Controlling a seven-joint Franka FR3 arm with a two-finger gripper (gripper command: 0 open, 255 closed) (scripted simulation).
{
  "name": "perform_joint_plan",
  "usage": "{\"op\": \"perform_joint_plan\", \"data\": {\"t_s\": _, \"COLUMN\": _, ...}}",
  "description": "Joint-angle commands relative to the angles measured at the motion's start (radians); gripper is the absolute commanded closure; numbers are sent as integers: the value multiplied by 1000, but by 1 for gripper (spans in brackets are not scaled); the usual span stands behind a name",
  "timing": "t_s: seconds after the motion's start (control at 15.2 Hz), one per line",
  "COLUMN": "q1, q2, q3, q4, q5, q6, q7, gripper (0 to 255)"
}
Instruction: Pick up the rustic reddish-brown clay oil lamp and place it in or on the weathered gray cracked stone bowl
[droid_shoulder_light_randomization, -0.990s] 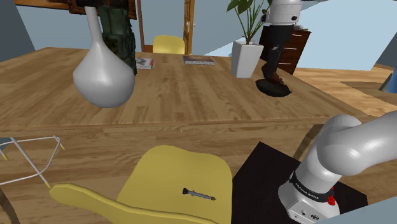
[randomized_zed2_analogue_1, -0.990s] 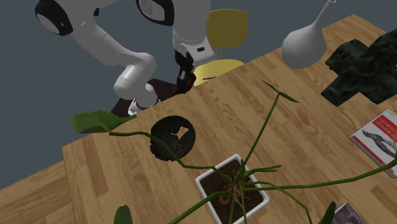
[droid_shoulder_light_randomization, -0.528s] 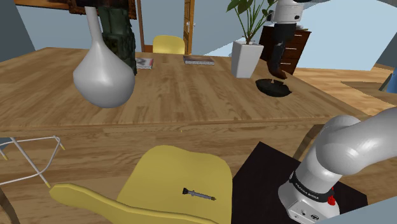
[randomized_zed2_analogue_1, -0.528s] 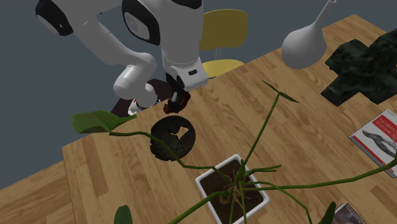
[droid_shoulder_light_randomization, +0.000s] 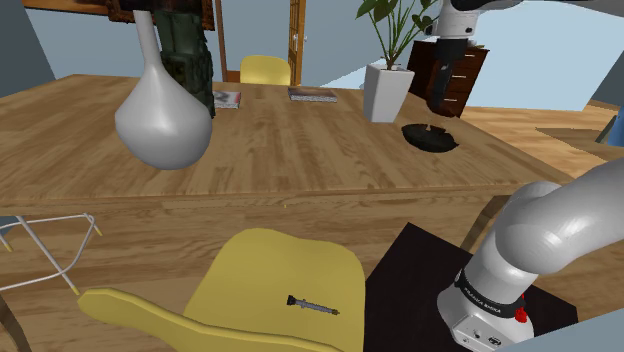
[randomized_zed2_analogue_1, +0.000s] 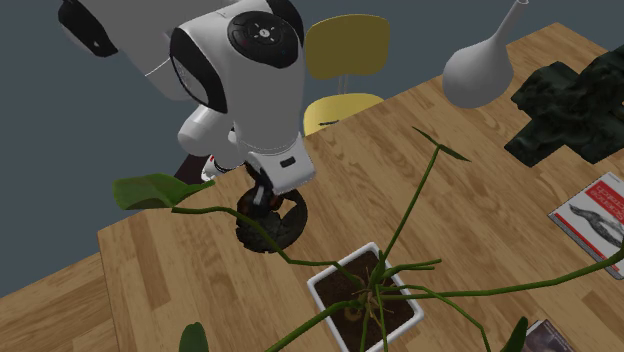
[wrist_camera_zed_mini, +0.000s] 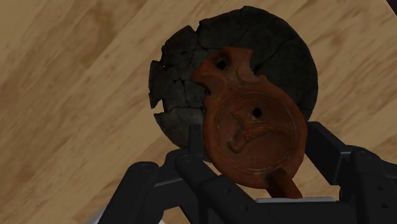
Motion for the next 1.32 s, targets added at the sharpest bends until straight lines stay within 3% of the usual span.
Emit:
{"op": "perform_joint_plan", "data": {"t_s": 0.0, "q1": -2, "q2": -4, "q3": -7, "q4": -27, "q5": -5, "q6": 25, "q7": -2, "gripper": 255}}
{"op": "perform_joint_plan", "data": {"t_s": 0.73, "q1": -11, "q2": -26, "q3": -27, "q4": -191, "q5": -24, "q6": 166, "q7": 18, "gripper": 255}}
{"op": "perform_joint_plan", "data": {"t_s": 1.25, "q1": -11, "q2": -26, "q3": -27, "q4": -191, "q5": -24, "q6": 166, "q7": 18, "gripper": 255}}
